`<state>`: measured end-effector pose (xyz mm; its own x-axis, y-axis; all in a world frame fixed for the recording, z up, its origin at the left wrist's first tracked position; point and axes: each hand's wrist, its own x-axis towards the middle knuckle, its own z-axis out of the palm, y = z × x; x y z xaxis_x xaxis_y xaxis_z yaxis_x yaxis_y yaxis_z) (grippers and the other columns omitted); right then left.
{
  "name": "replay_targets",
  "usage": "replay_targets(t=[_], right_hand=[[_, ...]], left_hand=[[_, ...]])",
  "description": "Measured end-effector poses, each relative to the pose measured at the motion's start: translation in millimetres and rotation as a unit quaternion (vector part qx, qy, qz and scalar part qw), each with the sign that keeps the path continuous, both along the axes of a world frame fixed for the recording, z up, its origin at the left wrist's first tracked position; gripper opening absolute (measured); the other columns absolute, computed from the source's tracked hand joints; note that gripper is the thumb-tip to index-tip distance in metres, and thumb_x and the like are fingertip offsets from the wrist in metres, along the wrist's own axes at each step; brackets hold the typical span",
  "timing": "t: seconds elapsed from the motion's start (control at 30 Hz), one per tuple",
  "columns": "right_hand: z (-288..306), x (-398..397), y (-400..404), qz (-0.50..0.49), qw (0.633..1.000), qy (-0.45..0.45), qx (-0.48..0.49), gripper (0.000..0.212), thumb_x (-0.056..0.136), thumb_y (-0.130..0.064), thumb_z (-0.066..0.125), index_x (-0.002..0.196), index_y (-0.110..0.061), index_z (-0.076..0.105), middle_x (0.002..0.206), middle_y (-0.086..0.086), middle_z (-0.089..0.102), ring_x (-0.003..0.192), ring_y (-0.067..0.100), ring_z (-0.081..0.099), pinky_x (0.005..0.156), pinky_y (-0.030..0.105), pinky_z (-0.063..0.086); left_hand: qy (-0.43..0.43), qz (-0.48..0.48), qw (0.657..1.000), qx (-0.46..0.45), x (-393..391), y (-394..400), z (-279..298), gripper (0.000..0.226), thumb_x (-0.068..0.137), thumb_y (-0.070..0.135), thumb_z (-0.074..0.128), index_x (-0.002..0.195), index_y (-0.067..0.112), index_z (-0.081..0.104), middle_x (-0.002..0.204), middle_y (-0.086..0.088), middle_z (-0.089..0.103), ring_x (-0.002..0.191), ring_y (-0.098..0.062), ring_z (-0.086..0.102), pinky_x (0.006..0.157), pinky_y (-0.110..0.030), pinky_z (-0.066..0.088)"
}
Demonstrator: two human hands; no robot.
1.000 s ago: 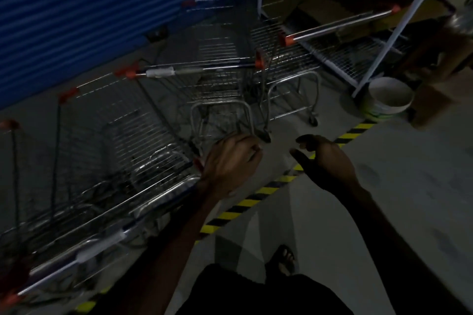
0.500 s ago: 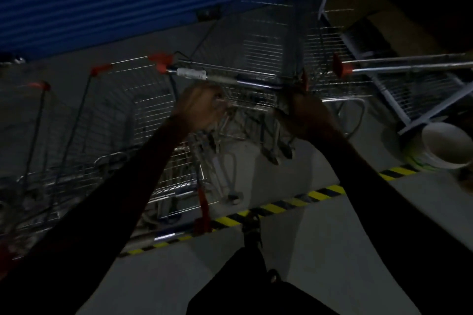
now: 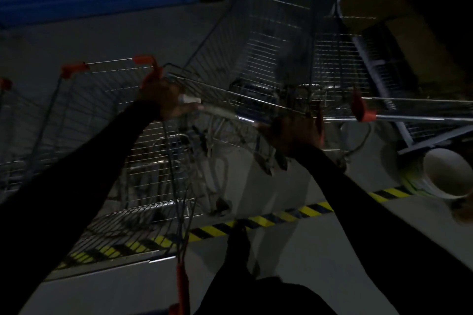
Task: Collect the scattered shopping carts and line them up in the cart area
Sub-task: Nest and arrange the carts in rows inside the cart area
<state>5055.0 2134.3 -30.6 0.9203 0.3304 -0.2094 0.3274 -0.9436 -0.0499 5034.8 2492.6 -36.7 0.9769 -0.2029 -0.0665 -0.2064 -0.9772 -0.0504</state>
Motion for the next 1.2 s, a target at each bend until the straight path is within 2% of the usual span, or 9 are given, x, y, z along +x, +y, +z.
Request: replay_targets(t=[0.13, 0.23, 0.3, 0.47, 0.57, 0.7, 0.83, 1.03, 1.2], right_hand=[[-3, 13, -12, 0.007, 1.0, -0.024, 0.01, 0.099, 0.082, -0.098, 0.012, 0.09, -0.023, 0.076, 0.082, 0.013, 0.074, 0.086, 0.036, 0.073, 0.109, 0.061, 0.042], [-4, 36, -35, 0.04, 0.998, -0.044, -0.032, 0.096, 0.082, -0.098, 0.018, 0.09, -0.024, 0.078, 0.08, 0.012, 0.074, 0.085, 0.036, 0.073, 0.11, 0.057, 0.042], [1, 55, -51, 0.059, 0.997, -0.029, -0.041, 0.097, 0.082, -0.098, 0.017, 0.108, -0.027, 0.077, 0.098, 0.015, 0.076, 0.1, 0.038, 0.071, 0.11, 0.056, 0.04], [-1, 96, -77, 0.074, 0.996, -0.007, -0.046, 0.112, 0.071, -0.107, 0.011, 0.129, -0.032, 0.07, 0.133, 0.013, 0.069, 0.128, 0.038, 0.061, 0.117, 0.057, 0.033], [1, 100, -87, 0.093, 0.996, -0.015, -0.002, 0.108, 0.069, -0.109, 0.014, 0.117, -0.034, 0.076, 0.124, 0.007, 0.074, 0.123, 0.032, 0.065, 0.116, 0.051, 0.041], [3, 89, -101, 0.111, 0.993, 0.032, 0.023, 0.1, 0.07, -0.108, 0.023, 0.125, -0.041, 0.073, 0.133, 0.002, 0.071, 0.129, 0.029, 0.062, 0.114, 0.044, 0.04], [1, 71, -124, 0.129, 0.992, 0.011, 0.008, 0.1, 0.07, -0.108, 0.02, 0.123, -0.042, 0.074, 0.134, 0.002, 0.071, 0.134, 0.03, 0.058, 0.12, 0.049, 0.029], [-21, 45, -173, 0.145, 0.989, -0.032, 0.001, 0.104, 0.068, -0.109, 0.011, 0.113, -0.043, 0.078, 0.107, 0.0, 0.079, 0.117, 0.027, 0.069, 0.119, 0.06, 0.033], [-26, 21, -213, 0.171, 0.983, -0.035, 0.059, 0.104, 0.069, -0.109, 0.01, 0.097, -0.036, 0.079, 0.082, -0.002, 0.075, 0.086, 0.021, 0.074, 0.085, 0.039, 0.057]], left_hand=[[0.051, 0.094, 0.988, -0.11, 2, -21, -2, 0.109, 0.07, 0.107, 0.008, 0.132, 0.044, 0.07, 0.108, -0.002, 0.079, 0.103, -0.026, 0.072, 0.093, -0.033, 0.044], [-0.002, 0.114, 0.986, -0.125, 2, -47, -13, 0.099, 0.074, 0.106, 0.017, 0.125, 0.044, 0.074, 0.107, -0.002, 0.08, 0.103, -0.023, 0.074, 0.1, -0.036, 0.048], [-0.019, 0.167, 0.978, -0.123, 4, -68, -16, 0.098, 0.072, 0.108, 0.019, 0.123, 0.045, 0.075, 0.105, 0.002, 0.08, 0.107, -0.019, 0.072, 0.104, -0.031, 0.042], [0.002, 0.189, 0.979, -0.078, 6, -109, -10, 0.117, 0.06, 0.111, -0.003, 0.124, 0.049, 0.073, 0.112, 0.004, 0.079, 0.12, -0.02, 0.068, 0.125, -0.052, 0.021], [0.017, 0.196, 0.979, -0.043, -1, -123, -5, 0.094, 0.067, 0.108, -0.005, 0.127, 0.07, 0.058, 0.111, 0.011, 0.079, 0.122, -0.014, 0.067, 0.128, -0.053, 0.01], [0.072, 0.217, 0.973, 0.007, -19, -138, -7, 0.102, 0.069, 0.105, -0.01, 0.137, 0.065, 0.054, 0.119, 0.007, 0.077, 0.128, -0.019, 0.062, 0.127, -0.057, 0.006], [0.079, 0.236, 0.969, -0.007, -50, -168, 1, 0.107, 0.061, 0.106, -0.015, 0.139, 0.068, 0.048, 0.119, 0.007, 0.076, 0.125, -0.02, 0.063, 0.125, -0.055, 0.017], [0.061, 0.254, 0.965, -0.024, -96, -216, -2, 0.091, 0.064, 0.107, -0.009, 0.131, 0.077, 0.044, 0.131, 0.025, 0.069, 0.137, -0.012, 0.056, 0.127, -0.057, 0.002], [-0.008, 0.268, 0.953, -0.143, -131, -252, -18, 0.059, 0.083, 0.099, 0.032, 0.117, 0.066, 0.067, 0.119, 0.025, 0.074, 0.127, -0.004, 0.062, 0.119, -0.042, 0.038]])
